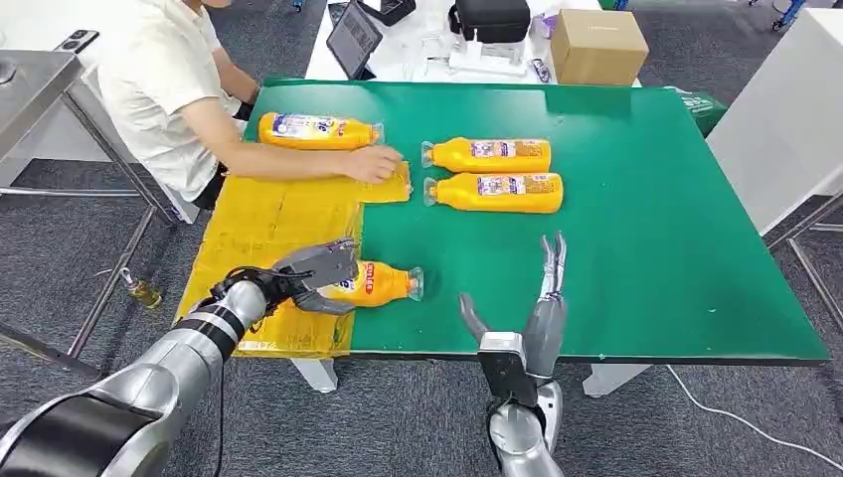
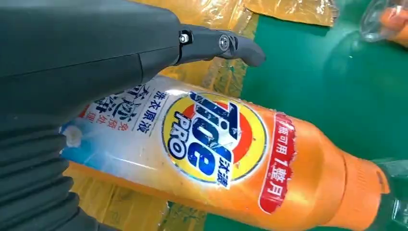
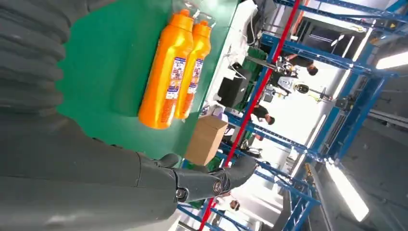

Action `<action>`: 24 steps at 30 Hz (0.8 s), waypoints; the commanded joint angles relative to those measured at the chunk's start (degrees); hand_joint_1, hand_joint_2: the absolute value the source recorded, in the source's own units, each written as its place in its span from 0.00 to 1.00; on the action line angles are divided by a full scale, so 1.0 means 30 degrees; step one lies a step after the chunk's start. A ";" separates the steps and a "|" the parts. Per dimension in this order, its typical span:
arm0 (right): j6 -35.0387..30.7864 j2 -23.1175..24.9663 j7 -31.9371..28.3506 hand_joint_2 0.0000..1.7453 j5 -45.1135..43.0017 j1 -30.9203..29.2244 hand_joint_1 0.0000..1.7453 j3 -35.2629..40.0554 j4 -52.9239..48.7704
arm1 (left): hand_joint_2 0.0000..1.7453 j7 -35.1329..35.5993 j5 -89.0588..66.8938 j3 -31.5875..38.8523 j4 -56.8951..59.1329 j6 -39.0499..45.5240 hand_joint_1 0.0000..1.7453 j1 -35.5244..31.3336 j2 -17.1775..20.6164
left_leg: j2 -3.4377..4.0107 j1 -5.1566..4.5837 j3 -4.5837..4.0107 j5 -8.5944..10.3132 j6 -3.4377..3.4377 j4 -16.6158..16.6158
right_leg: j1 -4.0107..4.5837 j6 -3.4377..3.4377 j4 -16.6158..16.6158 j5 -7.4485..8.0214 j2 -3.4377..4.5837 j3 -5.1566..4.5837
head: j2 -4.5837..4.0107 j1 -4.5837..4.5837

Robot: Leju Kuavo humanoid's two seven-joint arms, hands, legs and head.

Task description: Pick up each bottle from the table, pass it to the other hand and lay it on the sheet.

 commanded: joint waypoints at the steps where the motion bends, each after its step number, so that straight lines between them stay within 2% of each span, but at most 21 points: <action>1: 0.0043 -0.0747 -0.0008 1.00 -0.0128 -0.0735 0.00 0.0462 0.1179 | 0.00 0.0002 -0.0003 -0.0092 0.0616 -0.0151 0.00 -0.0003 0.0196 | 0.0081 0.0007 0.0136 -0.0041 0.0038 -0.0043 | 0.0028 -0.0075 -0.0051 -0.0016 0.0039 0.0119 | 0.0000 0.0000; 2: 0.0043 -0.0712 -0.0008 1.00 0.0001 -0.0686 0.00 0.0326 0.1054 | 0.00 -0.0488 0.0161 -0.0245 0.0132 0.0394 0.00 0.0181 0.0178 | 0.0044 -0.0001 0.0061 -0.0017 0.0019 -0.0020 | 0.0009 -0.0032 -0.0024 -0.0004 0.0024 0.0048 | 0.0000 0.0000; 6: 0.0043 -0.0685 -0.0008 1.00 0.0220 -0.0261 0.00 -0.0307 0.0306 | 0.00 -0.2774 0.3035 0.1017 -0.3345 0.2414 0.00 0.1900 -0.0529 | 0.0036 -0.0003 0.0092 -0.0026 0.0038 -0.0027 | 0.0013 -0.0047 -0.0037 -0.0016 0.0003 0.0086 | 0.0000 0.0000; 7: 0.0043 -0.0630 -0.0008 1.00 0.0326 -0.0100 0.00 -0.0604 0.0127 | 0.00 -0.2976 0.3345 0.0994 -0.5191 0.3778 0.00 0.2924 -0.0597 | 0.0033 0.0003 0.0129 -0.0040 0.0053 -0.0032 | 0.0026 -0.0067 -0.0053 -0.0028 -0.0013 0.0130 | 0.0000 0.0000; 8: 0.0043 -0.0635 -0.0008 1.00 0.0429 0.0081 0.00 -0.0808 -0.0030 | 0.00 -0.2916 0.2895 0.0634 -0.7731 0.6638 0.00 0.4315 -0.0661 | 0.0006 -0.0010 0.0046 -0.0011 0.0029 -0.0025 | 0.0000 -0.0025 -0.0030 -0.0012 -0.0017 0.0037 | 0.0000 -0.0007; 10: 0.0043 -0.0604 -0.0008 1.00 0.0552 0.0244 0.00 -0.0977 -0.0043 | 0.00 -0.2409 0.2346 -0.0027 -1.0768 0.9704 0.00 0.6049 -0.0607 | 0.0000 -0.0019 0.0071 -0.0019 0.0037 -0.0039 | -0.0007 -0.0031 -0.0042 -0.0025 -0.0029 0.0060 | 0.0000 0.0000; 11: 0.0043 -0.0590 -0.0008 1.00 0.0638 0.0291 0.00 -0.0983 -0.0034 | 0.00 -0.2447 0.2685 -0.0159 -1.1769 1.0378 0.00 0.6692 -0.0601 | 0.0020 -0.0018 0.0054 -0.0019 0.0029 -0.0033 | -0.0008 -0.0026 -0.0037 -0.0017 -0.0006 0.0034 | 0.0000 0.0000; 12: 0.0043 -0.0576 -0.0008 1.00 0.0738 0.0327 0.00 -0.1001 -0.0083 | 0.00 -0.2413 0.3100 -0.0191 -1.2319 1.0597 0.00 0.7045 -0.0625 | 0.0044 -0.0010 0.0174 -0.0076 0.0062 -0.0047 | 0.0015 -0.0072 -0.0072 -0.0061 -0.0010 0.0162 | 0.0000 0.0007; 13: 0.0043 -0.0583 -0.0008 1.00 0.1325 0.0350 0.00 -0.1074 0.0098 | 0.00 -0.2576 0.3553 -0.0593 -1.3260 1.1589 0.00 0.7602 -0.0518 | 0.0028 -0.0019 0.0076 -0.0038 0.0031 -0.0033 | -0.0006 -0.0035 -0.0040 -0.0030 -0.0004 0.0059 | 0.0000 0.0000; 14: 0.0043 -0.0606 -0.0008 1.00 0.1494 0.0314 0.00 -0.1075 0.0256 | 0.00 -0.2604 0.3646 -0.0776 -1.3445 1.1854 0.00 0.7714 -0.0458 | 0.0067 -0.0012 0.0126 -0.0071 0.0036 -0.0033 | 0.0008 -0.0058 -0.0046 -0.0047 0.0022 0.0099 | 0.0000 0.0000; 18: 0.0043 -0.0715 -0.0008 1.00 0.2076 0.0188 0.00 -0.1226 0.1054 | 0.00 -0.2403 0.3936 -0.0996 -1.4237 1.2280 0.00 0.8175 -0.0336 | 0.0038 0.0000 -0.0001 -0.0031 0.0009 -0.0015 | 0.0009 -0.0026 -0.0031 -0.0012 0.0009 -0.0037 | 0.0000 0.0000; 24: 0.0043 -0.0715 -0.0008 1.00 0.2076 0.0188 0.00 -0.1226 0.1054 | 0.00 -0.2403 0.3936 -0.0996 -1.4237 1.2280 0.00 0.8175 -0.0336 | 0.0039 0.0007 0.0062 -0.0053 0.0031 -0.0014 | 0.0023 -0.0055 -0.0038 -0.0034 -0.0007 0.0033 | 0.0000 0.0000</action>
